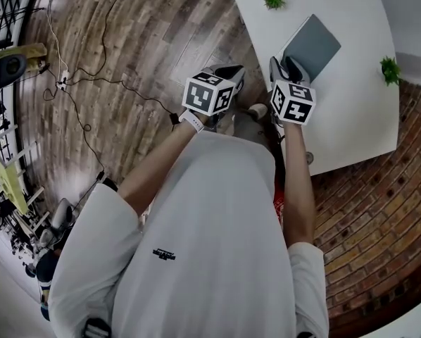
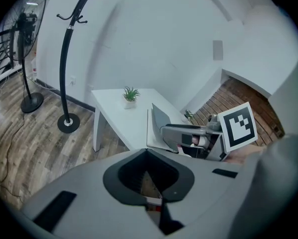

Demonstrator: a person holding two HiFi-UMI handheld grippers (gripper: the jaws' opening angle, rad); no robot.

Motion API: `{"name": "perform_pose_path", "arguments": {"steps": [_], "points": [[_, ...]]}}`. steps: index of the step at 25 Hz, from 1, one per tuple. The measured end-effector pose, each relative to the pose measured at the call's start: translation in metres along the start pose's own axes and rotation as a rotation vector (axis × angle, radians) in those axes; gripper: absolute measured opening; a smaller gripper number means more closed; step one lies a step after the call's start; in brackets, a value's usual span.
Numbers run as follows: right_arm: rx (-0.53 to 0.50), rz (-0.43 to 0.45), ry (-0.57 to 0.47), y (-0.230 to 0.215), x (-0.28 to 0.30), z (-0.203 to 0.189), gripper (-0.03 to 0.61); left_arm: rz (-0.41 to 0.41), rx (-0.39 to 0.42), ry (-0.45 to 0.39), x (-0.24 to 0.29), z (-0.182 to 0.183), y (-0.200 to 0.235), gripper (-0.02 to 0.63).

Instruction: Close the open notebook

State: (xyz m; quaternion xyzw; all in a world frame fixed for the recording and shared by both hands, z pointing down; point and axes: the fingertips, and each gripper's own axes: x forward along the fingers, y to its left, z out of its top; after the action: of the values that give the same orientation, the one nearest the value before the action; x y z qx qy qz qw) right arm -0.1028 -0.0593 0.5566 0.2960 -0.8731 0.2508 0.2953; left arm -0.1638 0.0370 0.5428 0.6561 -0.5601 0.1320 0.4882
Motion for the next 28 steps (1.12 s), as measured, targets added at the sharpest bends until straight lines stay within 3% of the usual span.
{"name": "perform_pose_path", "arguments": {"steps": [9,17,28], "points": [[-0.005,0.017,-0.091,0.004,-0.035,0.016,0.172,-0.006,0.027,-0.034,-0.007,0.001,-0.017,0.005],[0.009,-0.004,-0.164,0.000,-0.089,0.032,0.106,-0.039,0.080,-0.082,-0.030,0.022,-0.046,0.005],[0.051,-0.129,-0.294,-0.039,-0.181,0.061,0.020,-0.108,0.180,-0.139,-0.042,0.053,-0.096,0.005]]}}
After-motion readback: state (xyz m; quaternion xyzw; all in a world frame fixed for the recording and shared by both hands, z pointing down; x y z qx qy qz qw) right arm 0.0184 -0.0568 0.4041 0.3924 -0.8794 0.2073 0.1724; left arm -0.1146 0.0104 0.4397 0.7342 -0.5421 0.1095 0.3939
